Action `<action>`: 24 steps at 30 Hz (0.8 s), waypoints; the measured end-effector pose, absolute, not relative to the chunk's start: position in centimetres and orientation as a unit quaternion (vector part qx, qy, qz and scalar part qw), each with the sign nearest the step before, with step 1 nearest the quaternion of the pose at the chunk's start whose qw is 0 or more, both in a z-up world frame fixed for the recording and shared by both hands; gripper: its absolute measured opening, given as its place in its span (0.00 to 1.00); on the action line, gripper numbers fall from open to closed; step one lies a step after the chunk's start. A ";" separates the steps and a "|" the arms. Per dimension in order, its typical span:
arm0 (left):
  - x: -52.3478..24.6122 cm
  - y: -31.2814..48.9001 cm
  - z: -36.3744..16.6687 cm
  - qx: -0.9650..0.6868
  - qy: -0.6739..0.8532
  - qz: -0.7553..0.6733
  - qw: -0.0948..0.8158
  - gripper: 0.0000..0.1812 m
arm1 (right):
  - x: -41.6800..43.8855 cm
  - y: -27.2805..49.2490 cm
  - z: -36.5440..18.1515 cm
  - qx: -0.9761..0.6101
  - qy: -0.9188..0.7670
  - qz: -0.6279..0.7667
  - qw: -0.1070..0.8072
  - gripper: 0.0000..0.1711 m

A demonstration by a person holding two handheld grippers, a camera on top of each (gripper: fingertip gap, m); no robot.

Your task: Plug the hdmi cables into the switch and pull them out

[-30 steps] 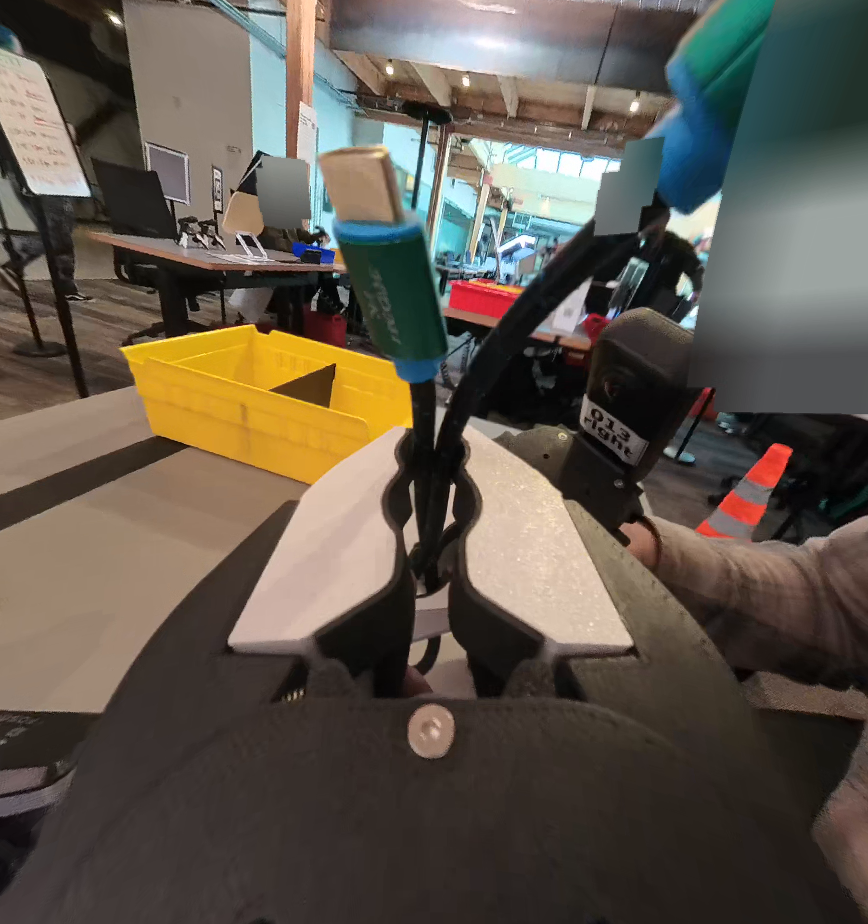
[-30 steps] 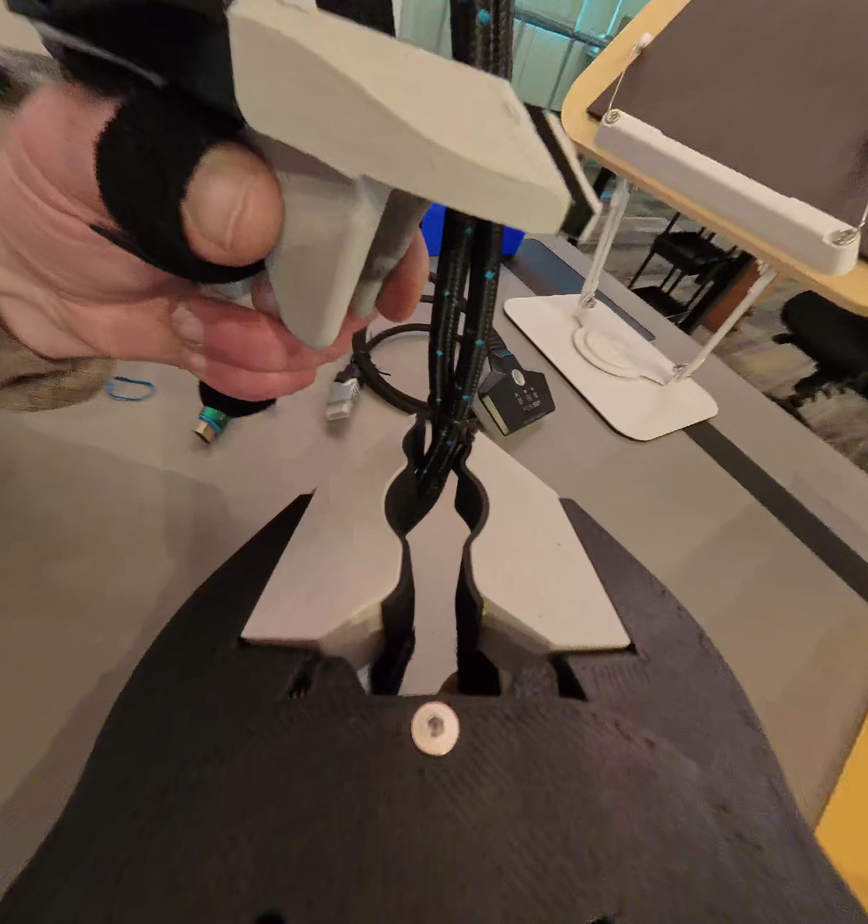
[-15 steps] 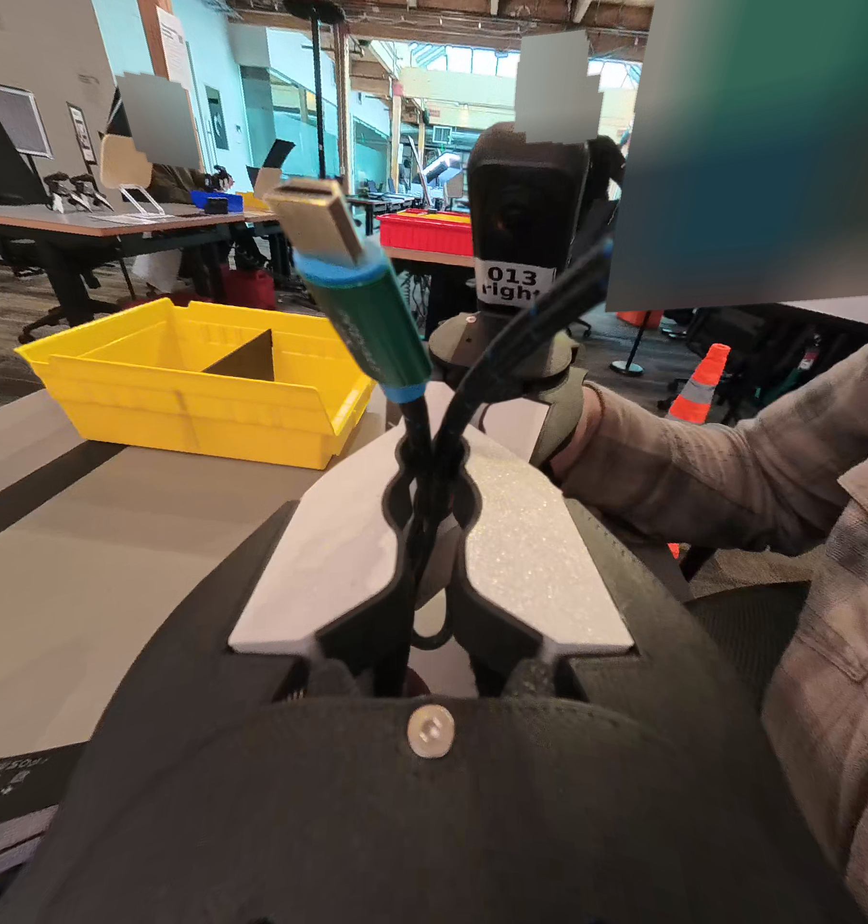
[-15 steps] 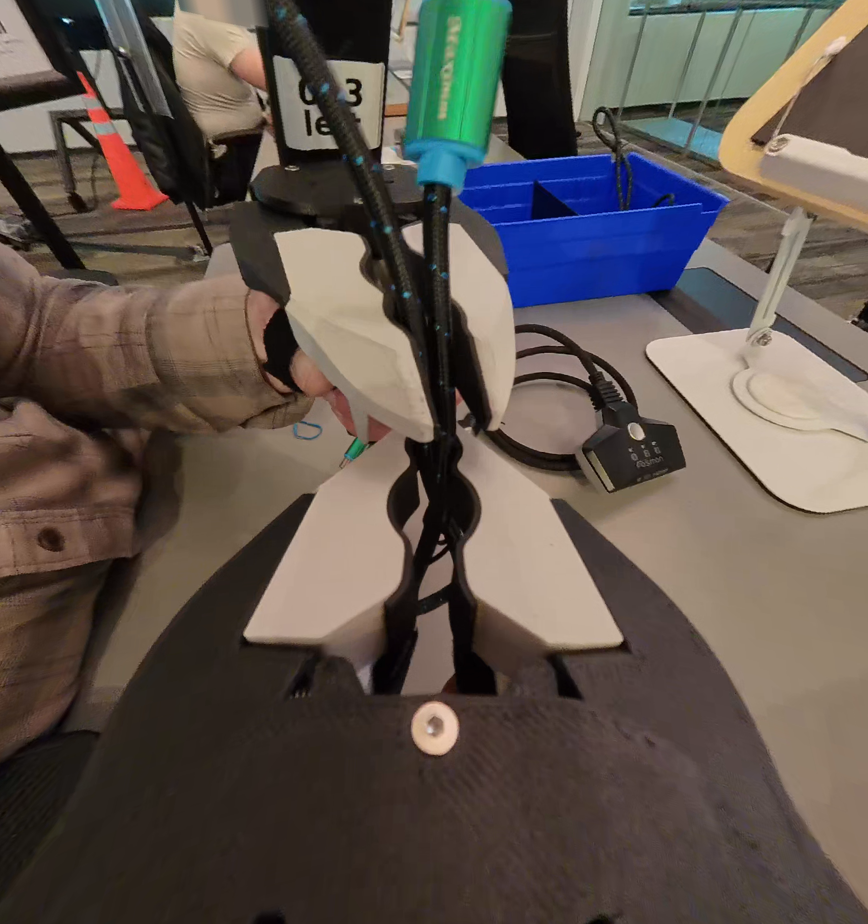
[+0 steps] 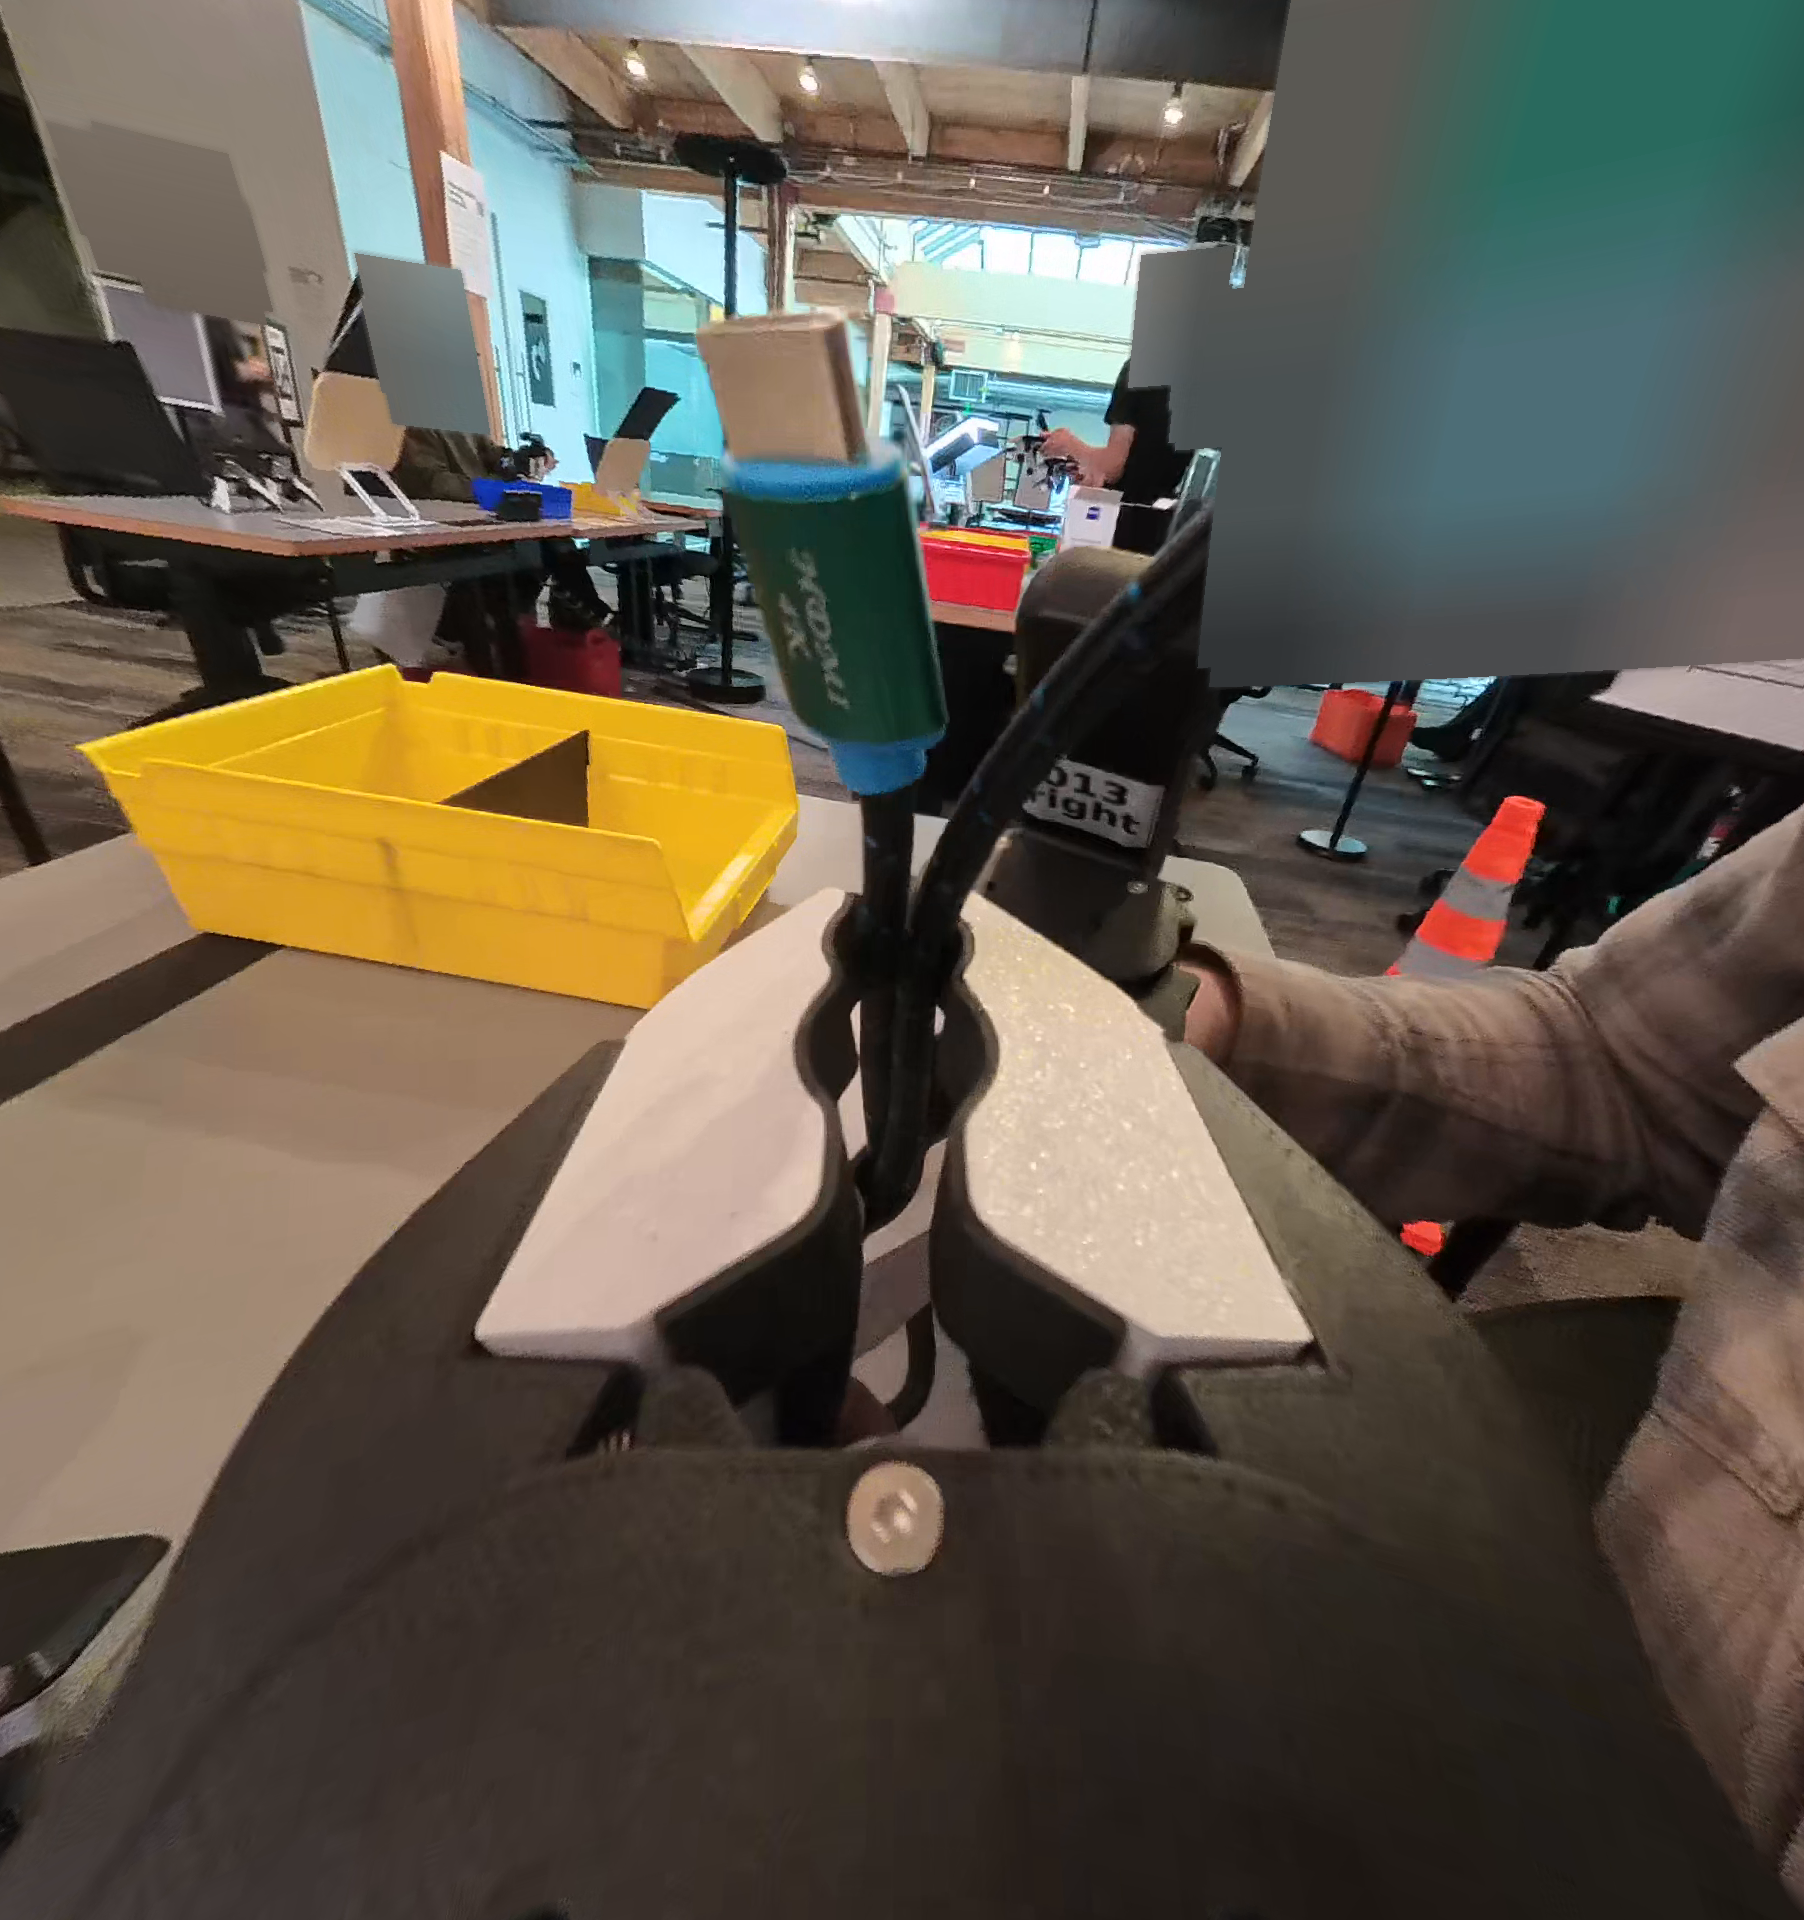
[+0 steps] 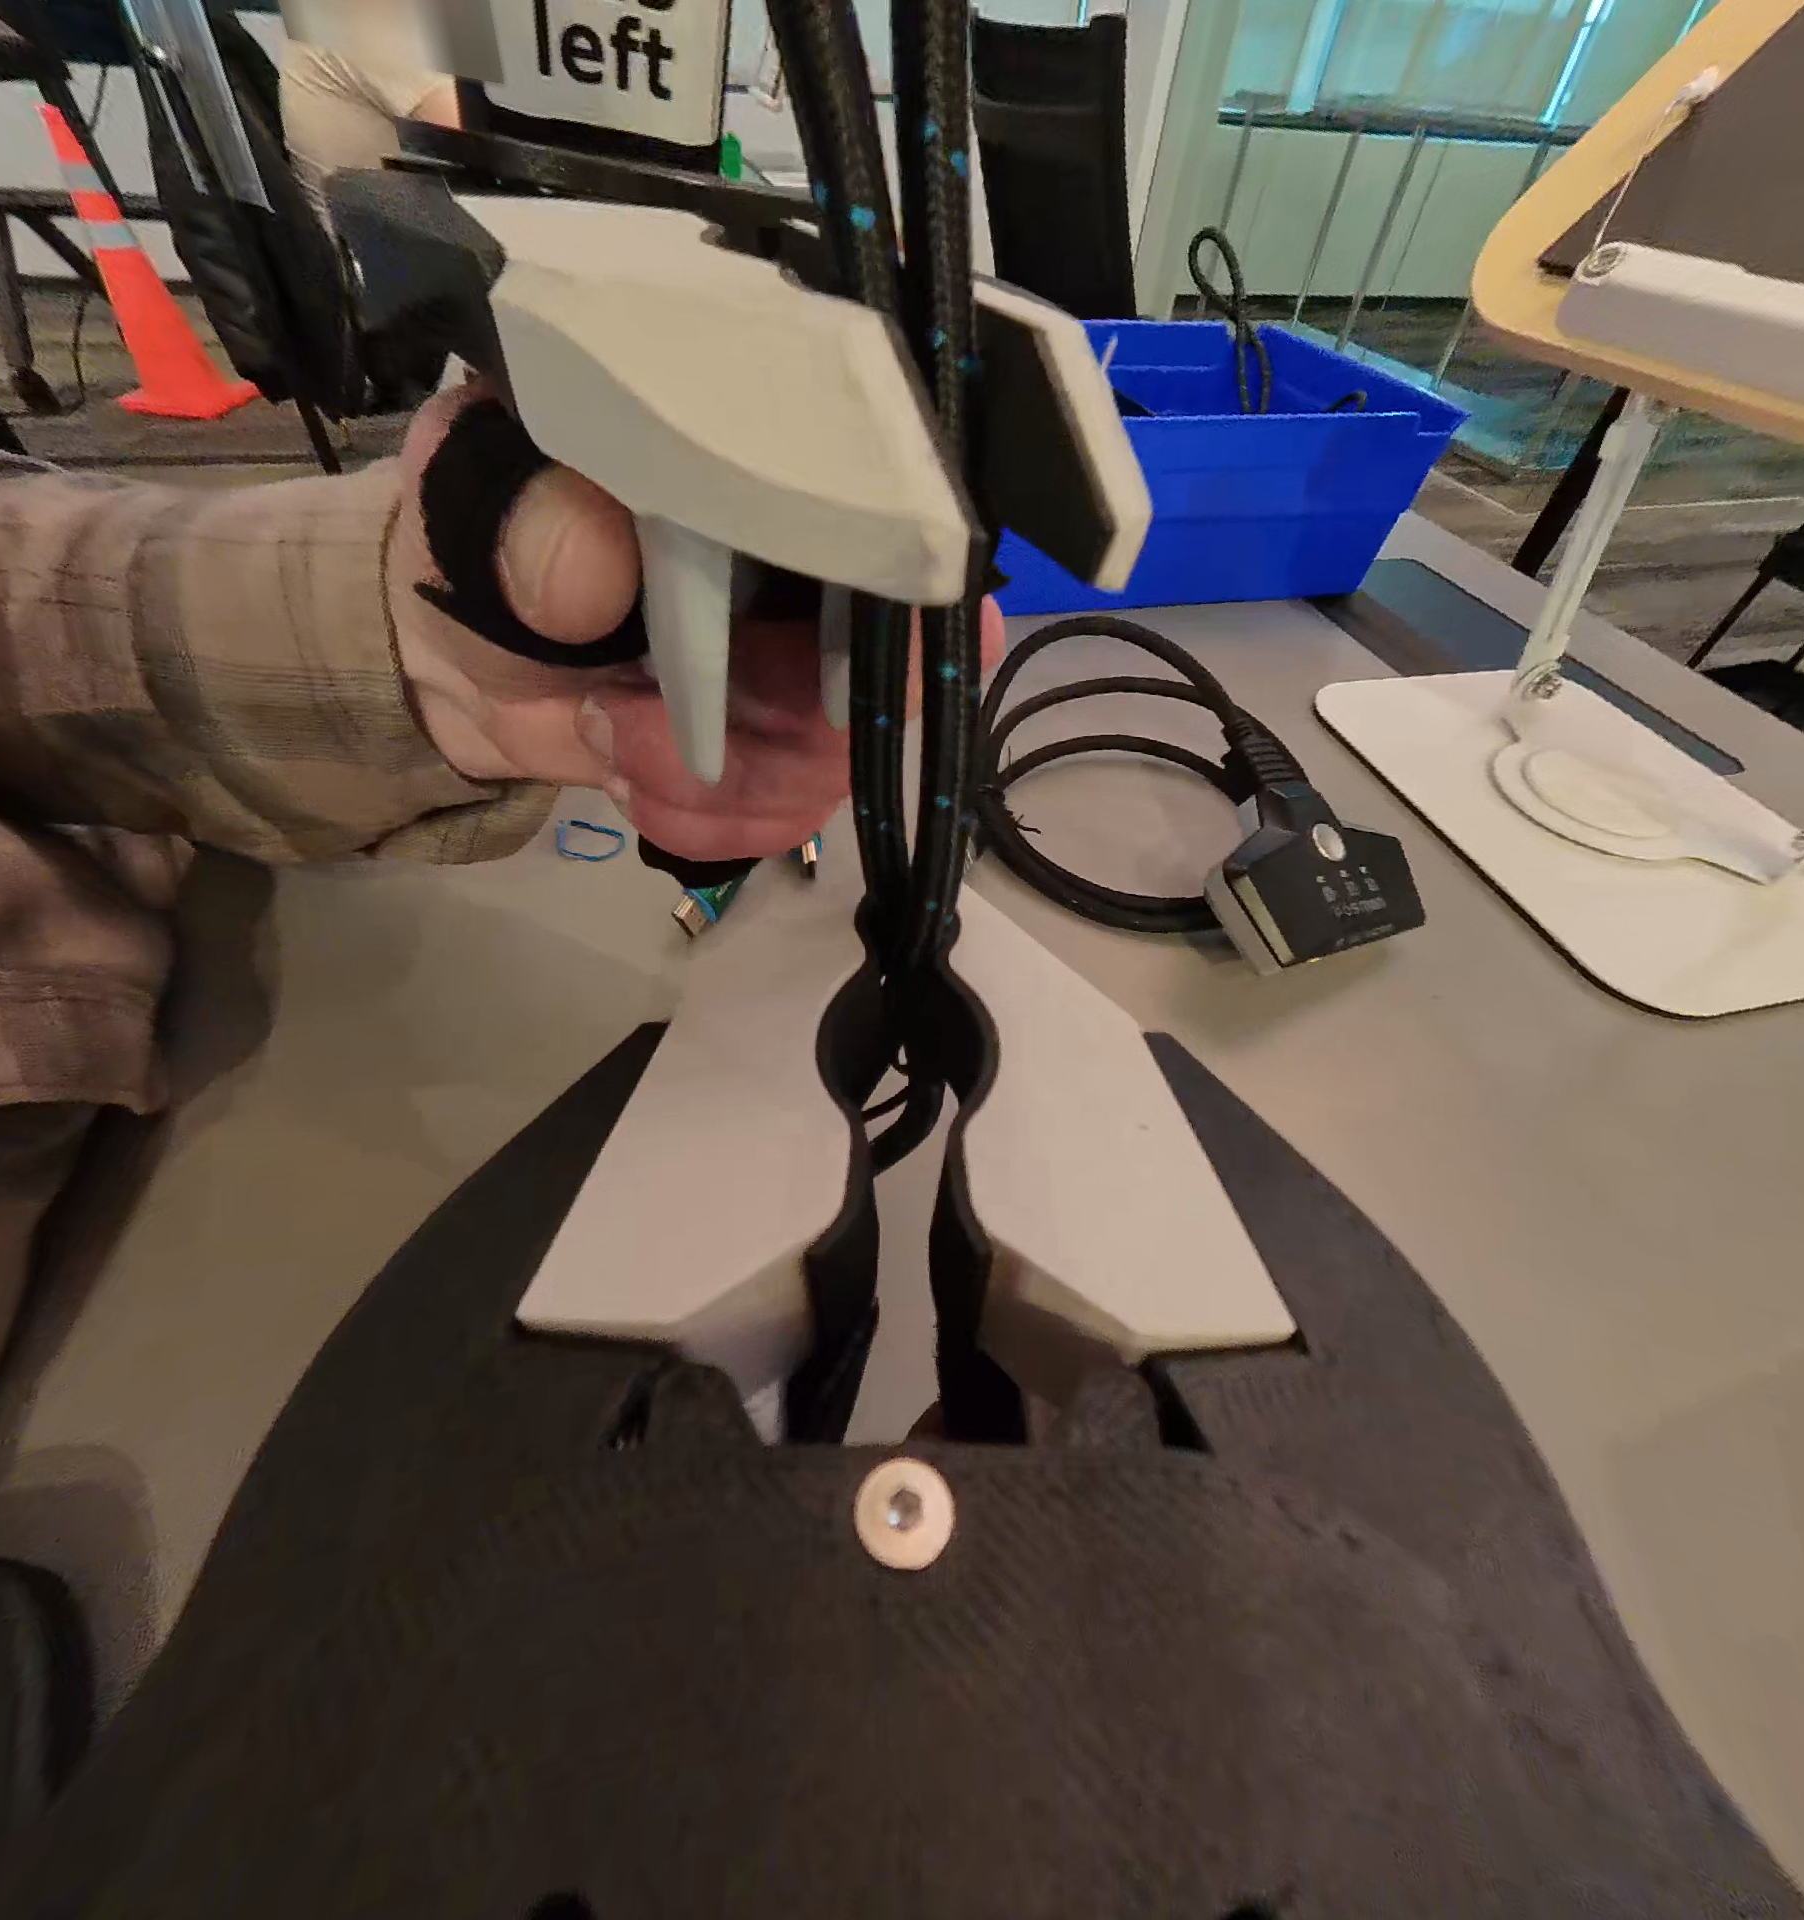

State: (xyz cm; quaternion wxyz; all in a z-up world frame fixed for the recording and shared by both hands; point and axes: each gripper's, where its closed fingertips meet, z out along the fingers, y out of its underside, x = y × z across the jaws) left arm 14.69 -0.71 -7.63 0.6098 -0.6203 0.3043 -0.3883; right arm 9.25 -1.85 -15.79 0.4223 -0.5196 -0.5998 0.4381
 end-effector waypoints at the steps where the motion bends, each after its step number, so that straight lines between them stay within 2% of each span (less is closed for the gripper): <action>1: 14.7 -0.8 -7.5 -0.619 0.303 -0.391 0.610 0.06 | 9.3 -2.0 -15.8 -0.521 -0.597 0.444 0.418 0.00; 24: 13.4 0.5 -7.6 -0.636 0.262 -0.399 0.606 0.06 | 9.5 -1.4 -16.9 -0.526 -0.583 0.446 0.430 0.00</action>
